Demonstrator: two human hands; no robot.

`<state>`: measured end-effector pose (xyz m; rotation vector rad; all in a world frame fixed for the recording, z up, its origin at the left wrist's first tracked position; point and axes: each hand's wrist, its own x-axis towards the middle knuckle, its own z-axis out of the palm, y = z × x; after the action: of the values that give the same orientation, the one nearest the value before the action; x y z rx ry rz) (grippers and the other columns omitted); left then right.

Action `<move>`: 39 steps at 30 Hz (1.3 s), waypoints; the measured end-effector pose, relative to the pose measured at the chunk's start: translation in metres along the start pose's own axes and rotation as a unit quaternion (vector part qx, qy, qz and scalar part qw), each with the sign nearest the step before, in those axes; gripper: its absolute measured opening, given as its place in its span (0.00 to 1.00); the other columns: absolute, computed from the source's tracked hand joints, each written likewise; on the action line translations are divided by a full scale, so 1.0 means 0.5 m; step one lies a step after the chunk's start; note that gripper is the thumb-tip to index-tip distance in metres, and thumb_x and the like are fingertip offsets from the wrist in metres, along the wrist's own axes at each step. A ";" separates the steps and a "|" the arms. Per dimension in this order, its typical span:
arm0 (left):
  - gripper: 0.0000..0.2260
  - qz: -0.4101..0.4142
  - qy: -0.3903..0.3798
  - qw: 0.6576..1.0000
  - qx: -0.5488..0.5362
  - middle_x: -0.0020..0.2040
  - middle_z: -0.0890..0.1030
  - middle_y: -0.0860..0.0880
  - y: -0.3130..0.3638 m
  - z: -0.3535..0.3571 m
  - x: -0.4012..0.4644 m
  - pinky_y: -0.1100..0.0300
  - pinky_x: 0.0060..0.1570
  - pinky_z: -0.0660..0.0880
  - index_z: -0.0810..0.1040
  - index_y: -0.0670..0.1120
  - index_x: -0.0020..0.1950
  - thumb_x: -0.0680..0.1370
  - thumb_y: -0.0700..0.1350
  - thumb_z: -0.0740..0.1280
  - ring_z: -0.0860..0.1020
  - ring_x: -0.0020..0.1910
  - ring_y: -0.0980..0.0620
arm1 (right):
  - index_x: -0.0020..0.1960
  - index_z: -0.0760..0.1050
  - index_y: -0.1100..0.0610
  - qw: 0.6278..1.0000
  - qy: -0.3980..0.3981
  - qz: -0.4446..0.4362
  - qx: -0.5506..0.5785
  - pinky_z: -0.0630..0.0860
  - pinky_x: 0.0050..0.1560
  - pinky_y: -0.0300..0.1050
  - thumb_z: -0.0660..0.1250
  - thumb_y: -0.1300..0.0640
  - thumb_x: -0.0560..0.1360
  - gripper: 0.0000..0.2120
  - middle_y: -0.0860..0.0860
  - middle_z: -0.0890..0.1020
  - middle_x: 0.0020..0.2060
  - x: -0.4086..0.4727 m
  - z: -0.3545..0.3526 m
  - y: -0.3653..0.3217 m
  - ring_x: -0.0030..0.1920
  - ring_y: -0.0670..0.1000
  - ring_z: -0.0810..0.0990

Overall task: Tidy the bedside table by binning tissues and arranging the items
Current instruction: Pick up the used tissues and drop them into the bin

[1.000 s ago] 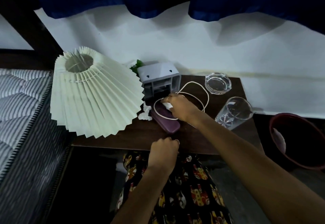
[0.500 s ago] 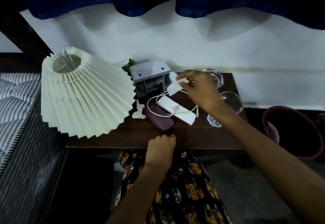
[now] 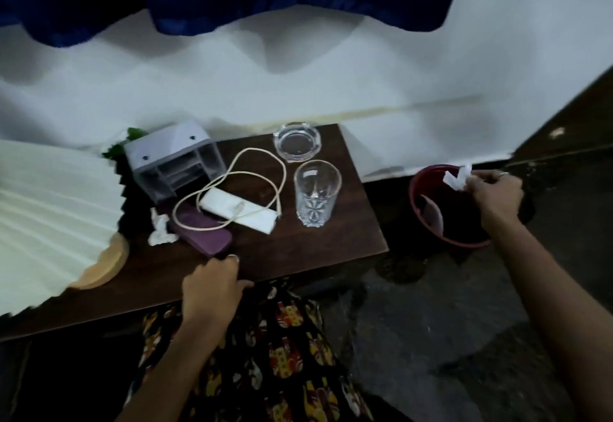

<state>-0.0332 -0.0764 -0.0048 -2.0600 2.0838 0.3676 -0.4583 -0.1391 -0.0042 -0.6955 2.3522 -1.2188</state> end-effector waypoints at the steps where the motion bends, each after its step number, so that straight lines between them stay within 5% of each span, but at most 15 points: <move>1: 0.16 -0.002 0.000 1.000 0.001 0.53 0.81 0.46 0.001 0.002 0.001 0.53 0.48 0.74 0.74 0.48 0.55 0.75 0.57 0.65 0.78 0.54 0.43 | 0.51 0.82 0.57 1.000 0.005 0.031 0.003 0.78 0.57 0.54 0.69 0.54 0.69 0.12 0.61 0.84 0.47 0.016 -0.001 0.020 0.49 0.58 0.82; 7: 0.18 -0.011 -0.003 1.000 0.018 0.52 0.81 0.46 0.003 0.000 0.000 0.54 0.47 0.74 0.74 0.50 0.59 0.75 0.60 0.64 0.79 0.53 0.43 | 0.53 0.79 0.62 0.991 -0.012 0.130 0.020 0.79 0.54 0.50 0.67 0.62 0.71 0.11 0.60 0.82 0.52 0.072 0.011 0.082 0.52 0.58 0.81; 9: 0.19 -0.018 -0.002 1.000 0.014 0.51 0.81 0.45 0.005 -0.002 -0.001 0.54 0.47 0.74 0.75 0.50 0.59 0.74 0.60 0.65 0.79 0.53 0.42 | 0.46 0.79 0.60 0.989 -0.008 0.148 0.020 0.76 0.48 0.45 0.67 0.57 0.72 0.07 0.57 0.81 0.48 0.094 0.016 0.094 0.47 0.55 0.79; 11: 0.20 -0.024 -0.002 1.000 0.019 0.50 0.82 0.45 0.008 -0.004 -0.001 0.54 0.46 0.74 0.75 0.51 0.59 0.73 0.60 0.66 0.79 0.52 0.42 | 0.39 0.76 0.57 0.984 0.028 0.167 0.047 0.77 0.49 0.45 0.68 0.47 0.69 0.13 0.54 0.82 0.47 0.152 0.021 0.138 0.46 0.54 0.80; 15: 0.20 -0.034 -0.002 0.999 0.022 0.50 0.82 0.45 0.013 -0.007 -0.002 0.54 0.45 0.73 0.75 0.50 0.59 0.73 0.60 0.67 0.79 0.51 0.42 | 0.61 0.75 0.56 0.979 0.031 0.161 0.122 0.77 0.59 0.52 0.65 0.47 0.62 0.29 0.57 0.81 0.55 0.216 0.029 0.176 0.54 0.57 0.80; 20: 0.19 -0.036 -0.015 0.999 0.024 0.52 0.81 0.45 0.010 -0.006 0.001 0.53 0.47 0.73 0.74 0.51 0.61 0.74 0.60 0.65 0.78 0.53 0.42 | 0.64 0.71 0.61 0.975 0.006 0.136 0.173 0.76 0.55 0.44 0.62 0.59 0.75 0.18 0.49 0.76 0.39 0.113 0.037 0.071 0.36 0.44 0.75; 26: 0.18 -0.029 -0.018 0.999 0.030 0.53 0.80 0.46 0.005 -0.014 -0.007 0.54 0.49 0.73 0.74 0.51 0.60 0.75 0.60 0.63 0.78 0.54 0.44 | 0.50 0.74 0.55 0.963 -0.076 0.010 0.258 0.78 0.47 0.37 0.60 0.61 0.77 0.05 0.48 0.75 0.40 -0.002 0.052 -0.065 0.40 0.45 0.76; 31: 0.18 -0.017 -0.018 1.000 0.012 0.56 0.80 0.45 -0.014 -0.010 -0.009 0.53 0.52 0.73 0.74 0.53 0.62 0.75 0.57 0.65 0.78 0.56 0.43 | 0.44 0.77 0.51 0.941 -0.155 -0.138 0.266 0.75 0.35 0.35 0.61 0.60 0.76 0.07 0.50 0.79 0.40 -0.152 0.048 -0.208 0.37 0.46 0.79; 39: 0.18 0.038 -0.033 0.996 -0.074 0.59 0.78 0.45 -0.086 0.021 -0.008 0.52 0.57 0.72 0.71 0.57 0.67 0.77 0.48 0.64 0.76 0.57 0.42 | 0.47 0.79 0.55 0.897 -0.250 -0.346 0.118 0.76 0.40 0.42 0.62 0.60 0.74 0.08 0.47 0.81 0.36 -0.396 0.165 -0.306 0.37 0.48 0.79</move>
<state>0.0096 -0.0695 -0.0152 -2.0219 2.1585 0.6115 -0.2176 -0.1497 0.1027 -1.6186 1.5301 -1.3409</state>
